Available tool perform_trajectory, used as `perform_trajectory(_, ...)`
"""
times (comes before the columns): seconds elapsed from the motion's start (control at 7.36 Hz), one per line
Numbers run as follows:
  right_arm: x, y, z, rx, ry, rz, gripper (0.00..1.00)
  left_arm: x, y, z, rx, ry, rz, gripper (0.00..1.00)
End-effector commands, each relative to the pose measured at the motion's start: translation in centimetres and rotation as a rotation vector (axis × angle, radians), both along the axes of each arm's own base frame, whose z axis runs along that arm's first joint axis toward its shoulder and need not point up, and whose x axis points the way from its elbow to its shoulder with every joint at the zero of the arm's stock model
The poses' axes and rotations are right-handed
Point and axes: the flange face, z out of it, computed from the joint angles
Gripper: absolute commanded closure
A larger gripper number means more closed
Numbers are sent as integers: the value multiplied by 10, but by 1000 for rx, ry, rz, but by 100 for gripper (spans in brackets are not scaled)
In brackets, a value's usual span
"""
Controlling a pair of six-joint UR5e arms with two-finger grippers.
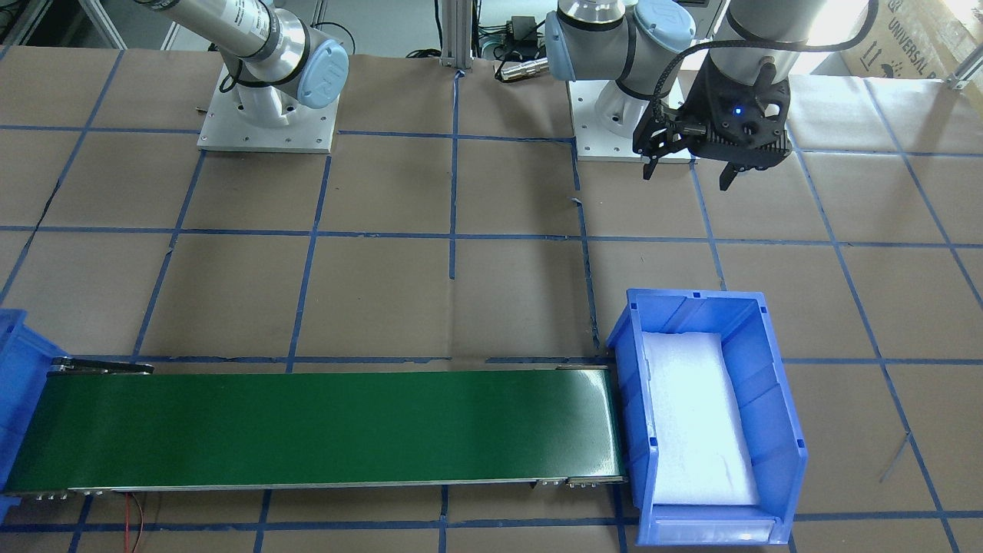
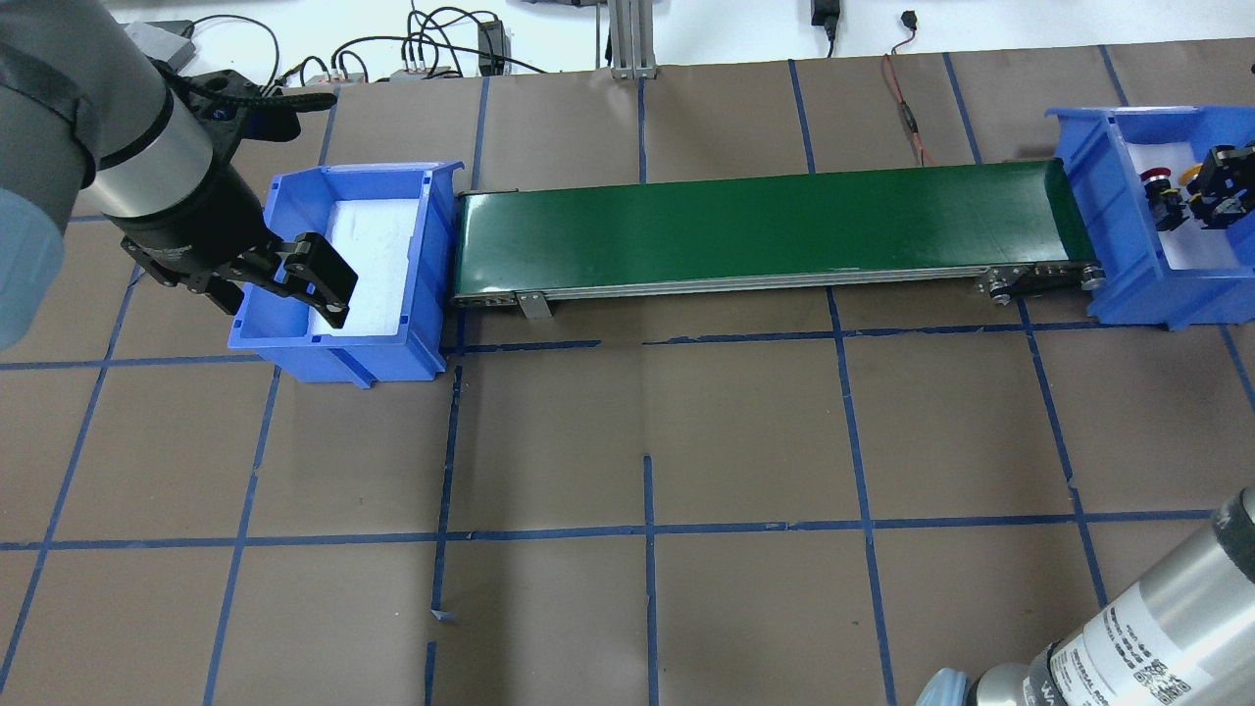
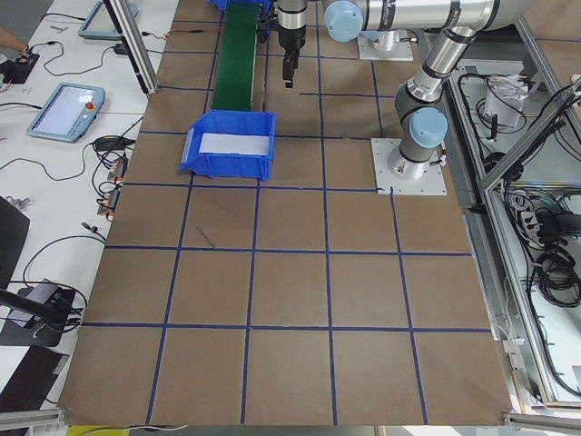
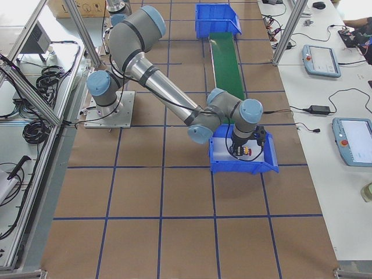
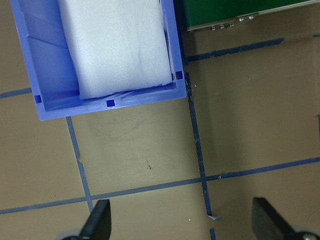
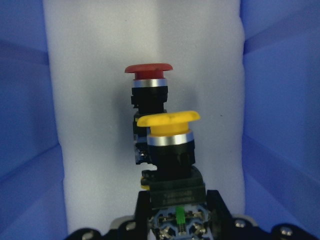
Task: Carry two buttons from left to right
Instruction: 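Lower the yellow-capped button beside the red one in the far bin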
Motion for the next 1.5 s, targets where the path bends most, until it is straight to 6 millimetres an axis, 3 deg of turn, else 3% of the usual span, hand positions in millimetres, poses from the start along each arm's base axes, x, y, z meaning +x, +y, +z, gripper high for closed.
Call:
perform_trajectory(0.0, 8, -14, -2, -5, 10, 20, 95, 0, -1, 9, 40, -29, 2, 0)
perform_trajectory(0.54, 3, -19, -4, -1, 20, 22, 94, -21, -1, 9, 30, -18, 73, 0)
perform_trajectory(0.68, 3, -19, -3, -1, 22, 22, 91, -25, -2, 7, 33, 14, 76, 0)
perform_trajectory(0.95, 1, -17, -4, 17, 45, 21, 65, -23, -1, 5, 35, 15, 64, 0)
perform_trajectory(1.36, 1, -18, -4, 13, 40, 21, 61, -20, -4, 2, 17, 15, 70, 0)
